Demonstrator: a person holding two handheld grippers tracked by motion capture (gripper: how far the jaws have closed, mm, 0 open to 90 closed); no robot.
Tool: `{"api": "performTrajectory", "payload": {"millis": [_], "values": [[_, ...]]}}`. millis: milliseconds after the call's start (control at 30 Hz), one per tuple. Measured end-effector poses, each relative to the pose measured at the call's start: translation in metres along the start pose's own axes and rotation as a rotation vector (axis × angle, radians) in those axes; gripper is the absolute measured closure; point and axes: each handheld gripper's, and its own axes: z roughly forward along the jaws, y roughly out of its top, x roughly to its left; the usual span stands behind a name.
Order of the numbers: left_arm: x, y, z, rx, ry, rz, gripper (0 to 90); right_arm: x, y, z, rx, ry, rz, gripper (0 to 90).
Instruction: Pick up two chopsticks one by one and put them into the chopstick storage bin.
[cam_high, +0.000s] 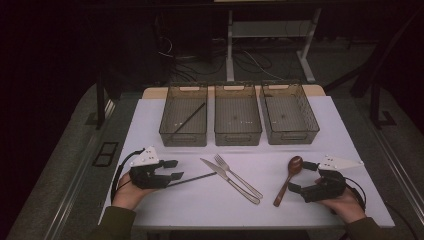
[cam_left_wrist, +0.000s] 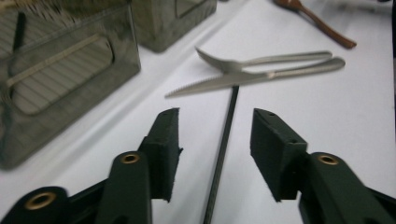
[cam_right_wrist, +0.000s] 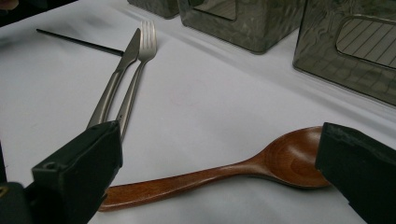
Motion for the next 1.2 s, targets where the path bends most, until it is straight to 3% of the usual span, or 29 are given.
{"api": "performTrajectory", "payload": {"millis": [300,533,933,1200], "values": [[-0.001,-0.017,0.001,0.035,-0.007,-0.013,64.8,0.001,0.0,0.0,0.002,0.0,-0.004,0.1],[0.006,-0.026,0.005,0.073,-0.034,-0.025,71.2,0.001,0.0,0.0,0.005,0.001,-0.009,0.1],[0.009,-0.031,0.014,0.154,-0.053,-0.008,75.2,0.001,0.0,0.001,0.01,0.0,-0.013,0.1],[0.011,-0.033,0.016,0.172,-0.063,-0.003,78.6,0.001,0.0,0.001,0.009,-0.002,-0.016,0.1]]}}
